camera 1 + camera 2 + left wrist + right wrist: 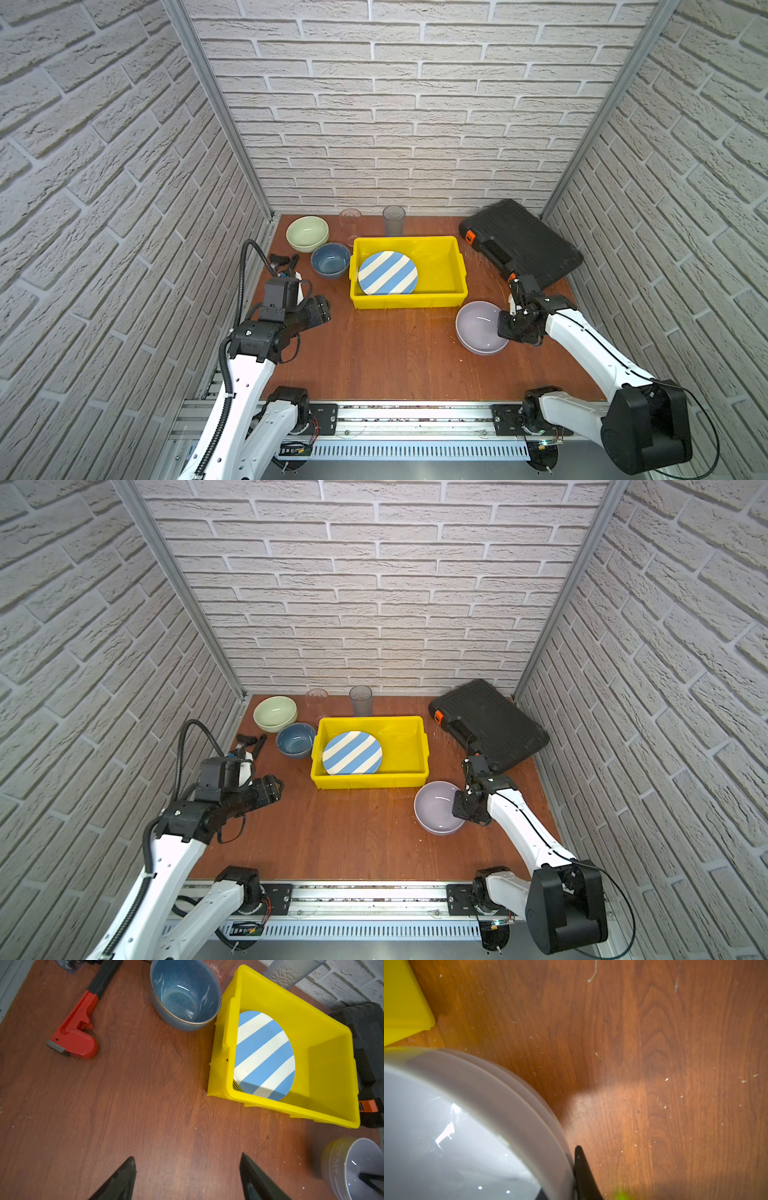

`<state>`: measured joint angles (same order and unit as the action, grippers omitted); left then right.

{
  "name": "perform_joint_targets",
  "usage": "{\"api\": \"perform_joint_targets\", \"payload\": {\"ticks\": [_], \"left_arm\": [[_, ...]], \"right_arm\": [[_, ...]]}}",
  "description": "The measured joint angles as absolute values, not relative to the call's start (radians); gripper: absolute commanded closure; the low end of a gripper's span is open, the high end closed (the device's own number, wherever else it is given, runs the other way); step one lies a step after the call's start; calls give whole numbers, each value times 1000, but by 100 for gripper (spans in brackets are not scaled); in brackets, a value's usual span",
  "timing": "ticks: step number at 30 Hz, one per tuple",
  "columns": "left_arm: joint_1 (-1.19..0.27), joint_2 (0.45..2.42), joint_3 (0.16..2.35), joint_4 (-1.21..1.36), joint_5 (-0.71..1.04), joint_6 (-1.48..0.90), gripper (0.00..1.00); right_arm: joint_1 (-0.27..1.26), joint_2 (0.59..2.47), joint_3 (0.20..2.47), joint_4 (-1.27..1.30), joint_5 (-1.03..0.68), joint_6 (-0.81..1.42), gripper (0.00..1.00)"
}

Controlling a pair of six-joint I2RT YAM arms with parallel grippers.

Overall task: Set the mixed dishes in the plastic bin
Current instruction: 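Lift the lavender bowl and carry it over the bin with the right gripper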

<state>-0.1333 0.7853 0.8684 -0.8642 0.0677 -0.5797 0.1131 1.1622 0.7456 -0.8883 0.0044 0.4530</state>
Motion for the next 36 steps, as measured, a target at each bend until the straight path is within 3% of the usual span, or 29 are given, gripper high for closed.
{"api": "perform_joint_targets", "payload": {"ticks": [10,20,36], "left_arm": [[-33,829,922,-858,80,-534,13],[14,793,875,-842,159,-519,11],[17,760,840,-839,222,-516,6]], "right_arm": [[287,1162,853,-973,-5,429,94],[299,1172,1068,-1050,-86,310,94],[310,1488,1437,-1040,-219,275,94]]}}
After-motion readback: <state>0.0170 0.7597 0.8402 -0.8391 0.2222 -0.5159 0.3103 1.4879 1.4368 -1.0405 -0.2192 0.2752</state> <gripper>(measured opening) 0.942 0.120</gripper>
